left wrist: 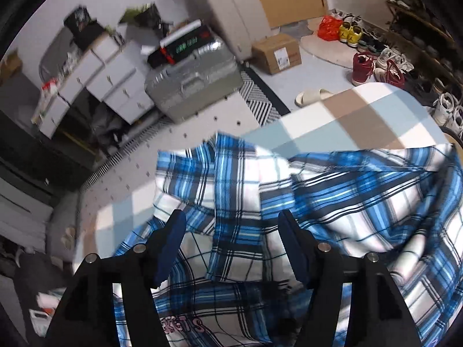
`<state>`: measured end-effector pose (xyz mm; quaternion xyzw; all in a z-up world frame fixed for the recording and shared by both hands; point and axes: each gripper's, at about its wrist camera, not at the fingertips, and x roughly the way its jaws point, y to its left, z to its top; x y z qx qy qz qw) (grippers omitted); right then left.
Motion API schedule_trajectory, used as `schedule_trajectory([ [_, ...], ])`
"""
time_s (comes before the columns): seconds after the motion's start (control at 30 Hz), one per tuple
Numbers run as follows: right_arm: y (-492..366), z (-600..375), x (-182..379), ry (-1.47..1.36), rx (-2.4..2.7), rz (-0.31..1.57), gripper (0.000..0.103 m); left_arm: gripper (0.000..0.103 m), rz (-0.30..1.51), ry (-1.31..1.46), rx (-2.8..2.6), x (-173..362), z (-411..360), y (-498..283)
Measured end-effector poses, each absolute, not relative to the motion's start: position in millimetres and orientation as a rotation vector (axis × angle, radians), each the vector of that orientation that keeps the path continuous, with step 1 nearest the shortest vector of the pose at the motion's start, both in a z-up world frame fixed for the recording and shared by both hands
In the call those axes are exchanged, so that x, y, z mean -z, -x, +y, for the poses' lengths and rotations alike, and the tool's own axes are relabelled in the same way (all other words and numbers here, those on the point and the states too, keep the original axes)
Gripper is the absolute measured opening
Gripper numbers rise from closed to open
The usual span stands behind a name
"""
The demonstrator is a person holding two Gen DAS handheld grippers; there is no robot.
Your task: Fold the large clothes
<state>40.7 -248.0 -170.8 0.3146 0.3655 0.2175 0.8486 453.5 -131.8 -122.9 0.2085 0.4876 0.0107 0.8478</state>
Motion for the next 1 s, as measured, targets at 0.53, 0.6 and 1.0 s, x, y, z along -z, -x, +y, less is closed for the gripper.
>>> schedule_trajectory([
  [0.53,-58,-260,192,-0.650,-0.384,0.870,0.102,0.001,1.066,-0.386,0.156,129,-143,-477],
  [0.6,-57,-259,192,-0.649,-0.383,0.869,0.102,0.001,0.962,-0.464,0.130,115,-152,-471],
  [1.0,-52,-257,192,-0.652,-0.406,0.863,0.102,0.015,0.340,-0.947,-0.176,86,-206,-444],
])
